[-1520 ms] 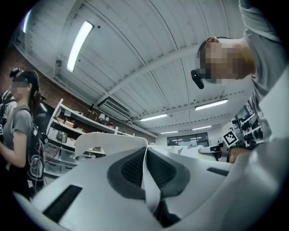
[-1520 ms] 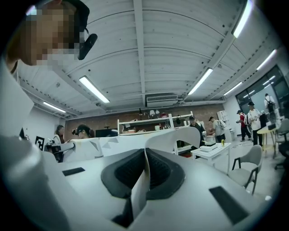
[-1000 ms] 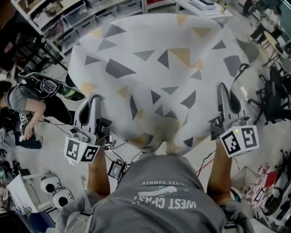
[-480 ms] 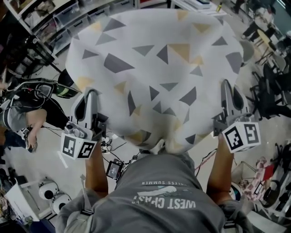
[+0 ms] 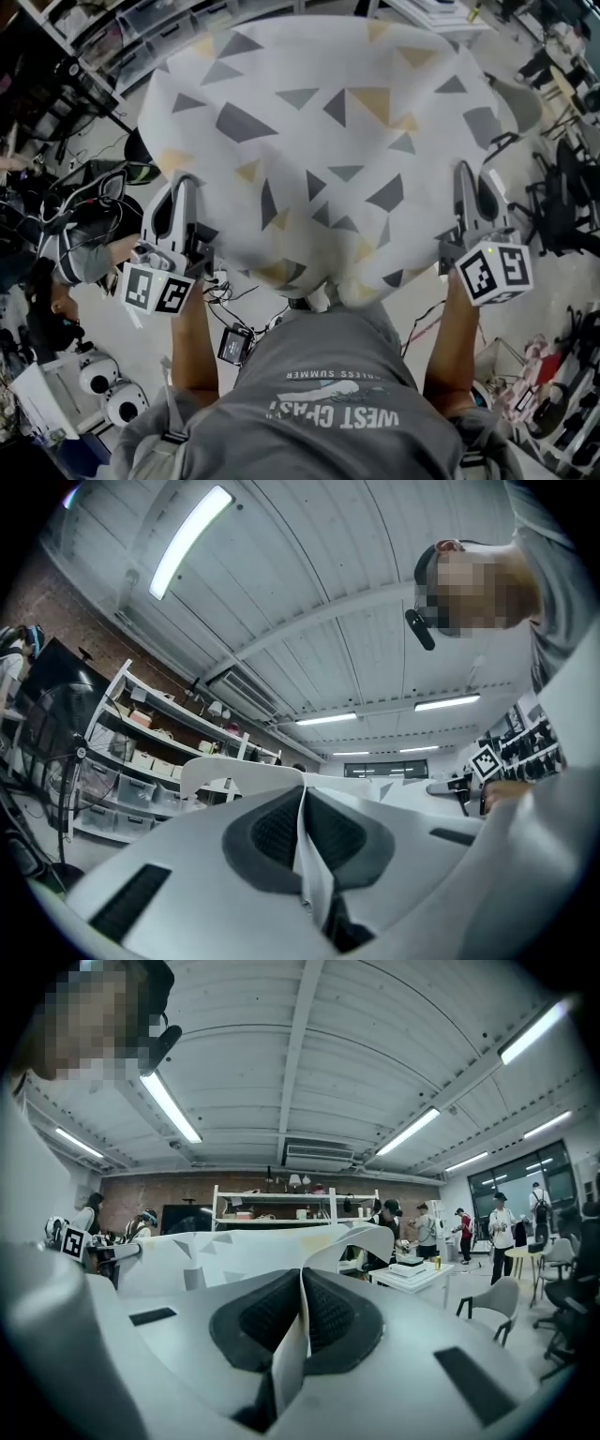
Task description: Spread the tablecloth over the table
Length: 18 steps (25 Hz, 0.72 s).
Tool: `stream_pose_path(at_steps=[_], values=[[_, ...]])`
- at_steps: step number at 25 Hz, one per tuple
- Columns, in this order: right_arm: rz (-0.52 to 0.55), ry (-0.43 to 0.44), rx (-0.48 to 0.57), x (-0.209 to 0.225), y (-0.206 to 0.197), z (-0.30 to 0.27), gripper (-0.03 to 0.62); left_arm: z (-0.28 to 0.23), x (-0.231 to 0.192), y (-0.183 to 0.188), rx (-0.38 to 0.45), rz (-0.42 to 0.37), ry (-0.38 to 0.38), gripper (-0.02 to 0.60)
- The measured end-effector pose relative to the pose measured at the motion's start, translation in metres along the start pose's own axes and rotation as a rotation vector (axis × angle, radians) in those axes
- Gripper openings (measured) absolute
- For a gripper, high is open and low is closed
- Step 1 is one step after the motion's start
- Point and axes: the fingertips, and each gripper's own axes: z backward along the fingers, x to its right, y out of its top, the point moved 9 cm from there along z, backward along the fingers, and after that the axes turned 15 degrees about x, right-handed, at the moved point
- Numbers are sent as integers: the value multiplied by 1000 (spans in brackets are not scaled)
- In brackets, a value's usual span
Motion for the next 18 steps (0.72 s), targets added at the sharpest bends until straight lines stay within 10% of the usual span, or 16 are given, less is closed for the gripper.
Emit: stream_pose_path(at_steps=[18], values=[[-56,-7,-253,35,-124,-91,12,-17,-98,-123,-234,41,189,0]])
